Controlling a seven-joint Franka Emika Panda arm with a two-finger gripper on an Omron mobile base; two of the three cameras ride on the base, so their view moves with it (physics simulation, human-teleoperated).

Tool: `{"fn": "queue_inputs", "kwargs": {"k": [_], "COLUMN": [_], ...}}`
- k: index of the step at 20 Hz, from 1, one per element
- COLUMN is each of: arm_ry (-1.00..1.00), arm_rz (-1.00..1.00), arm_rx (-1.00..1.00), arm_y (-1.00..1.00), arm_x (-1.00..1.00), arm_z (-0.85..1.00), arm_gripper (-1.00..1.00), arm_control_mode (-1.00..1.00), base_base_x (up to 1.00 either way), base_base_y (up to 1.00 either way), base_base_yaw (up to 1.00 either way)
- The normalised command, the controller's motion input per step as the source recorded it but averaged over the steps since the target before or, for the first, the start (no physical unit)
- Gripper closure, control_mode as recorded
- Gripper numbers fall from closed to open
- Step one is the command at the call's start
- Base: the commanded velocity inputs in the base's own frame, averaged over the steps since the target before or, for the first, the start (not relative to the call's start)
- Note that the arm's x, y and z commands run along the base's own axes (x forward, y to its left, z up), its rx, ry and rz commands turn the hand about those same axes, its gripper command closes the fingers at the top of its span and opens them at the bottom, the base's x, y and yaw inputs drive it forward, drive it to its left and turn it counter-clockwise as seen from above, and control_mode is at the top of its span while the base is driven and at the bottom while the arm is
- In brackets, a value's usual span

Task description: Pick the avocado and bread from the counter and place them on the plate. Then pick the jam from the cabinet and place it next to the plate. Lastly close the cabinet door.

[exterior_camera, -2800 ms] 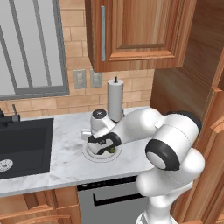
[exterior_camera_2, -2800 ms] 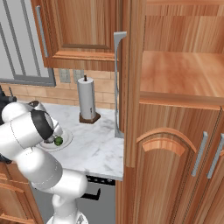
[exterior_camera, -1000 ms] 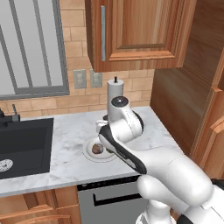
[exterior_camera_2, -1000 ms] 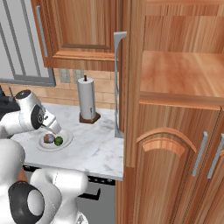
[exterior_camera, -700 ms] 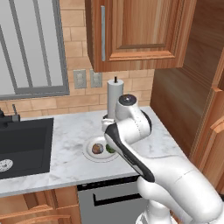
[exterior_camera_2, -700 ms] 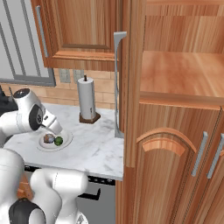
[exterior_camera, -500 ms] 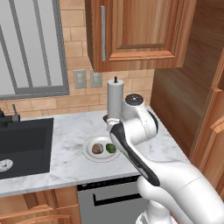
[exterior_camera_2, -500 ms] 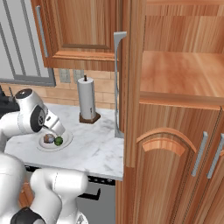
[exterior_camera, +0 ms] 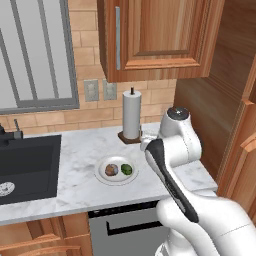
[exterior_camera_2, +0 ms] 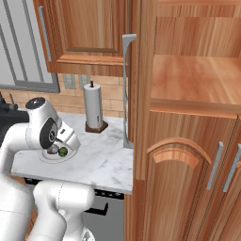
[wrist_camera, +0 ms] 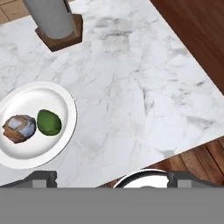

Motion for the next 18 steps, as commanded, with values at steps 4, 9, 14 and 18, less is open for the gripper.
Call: {"fn": "queue_inputs", "kwargs": {"k": [4, 9, 14, 18], "arm_ry": [0.0, 0.0, 0.0, 0.0], "arm_rz": [0.0, 0.0, 0.0, 0.0], "arm_rx": [0.0, 0.0, 0.0, 0.0], "arm_y": [-0.31, -0.21, -0.11, -0.04], "arm_x": [-0.17, -0.13, -0.07, 0.0], "arm_z": [0.13, 0.14, 0.07, 0.08], "arm_gripper": [-1.0, -1.0, -1.0, -1.0], "arm_control_mode": [-1.0, -1.0, -1.0, -1.0], "base_base_x": [0.0, 0.0, 0.0, 0.0], "base_base_y": [0.0, 0.0, 0.0, 0.0], "base_base_yaw": [0.0, 0.0, 0.0, 0.0]}}
